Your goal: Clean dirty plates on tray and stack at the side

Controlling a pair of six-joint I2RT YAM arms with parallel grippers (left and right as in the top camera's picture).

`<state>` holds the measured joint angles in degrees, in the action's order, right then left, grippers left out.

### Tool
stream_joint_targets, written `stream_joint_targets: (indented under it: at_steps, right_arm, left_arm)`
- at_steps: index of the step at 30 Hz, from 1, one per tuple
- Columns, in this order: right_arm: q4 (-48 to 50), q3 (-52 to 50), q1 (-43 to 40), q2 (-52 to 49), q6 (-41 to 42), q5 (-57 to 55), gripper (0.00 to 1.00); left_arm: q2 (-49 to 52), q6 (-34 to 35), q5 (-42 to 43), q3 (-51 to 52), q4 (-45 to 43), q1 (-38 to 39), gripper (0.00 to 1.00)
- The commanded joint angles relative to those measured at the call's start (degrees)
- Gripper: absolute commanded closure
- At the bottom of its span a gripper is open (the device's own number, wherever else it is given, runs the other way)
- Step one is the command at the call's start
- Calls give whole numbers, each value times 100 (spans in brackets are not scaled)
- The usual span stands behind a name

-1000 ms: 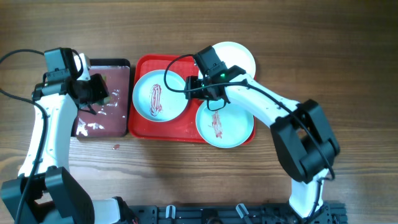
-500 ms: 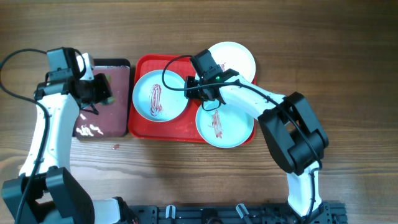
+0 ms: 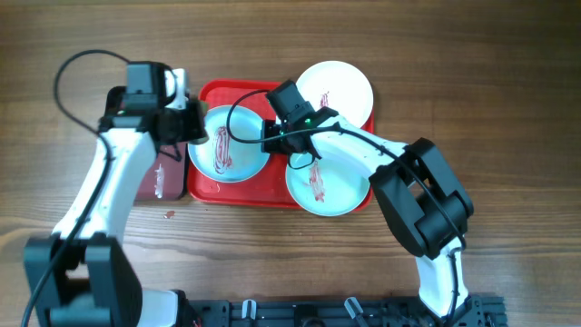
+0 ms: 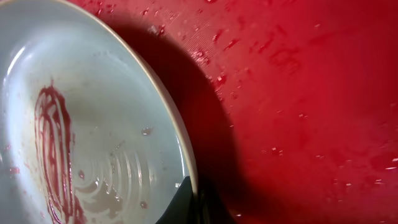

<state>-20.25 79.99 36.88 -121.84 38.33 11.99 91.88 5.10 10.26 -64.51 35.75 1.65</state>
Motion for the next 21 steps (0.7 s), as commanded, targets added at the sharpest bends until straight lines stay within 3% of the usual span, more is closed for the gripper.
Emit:
stream_joint_targets:
  at_steps: [1,8,14,21]
  right_arm:
    - [-63,33,-87,-144,-74,33,96]
    - [-282,81,-264,-116,-81,105,96]
    - [-313,81,-487,-116,-96,284,96]
    - [-289,81,-568,-116,-87,511,93]
  left_arm:
    - [551,227,83,-26,-238,304,96]
    - [1467,256,-13,-26,-448,745,96]
    - [1790,1158,-732,-26,-319,763,96]
    - [1950,1491,-734,-22,-343,820,96]
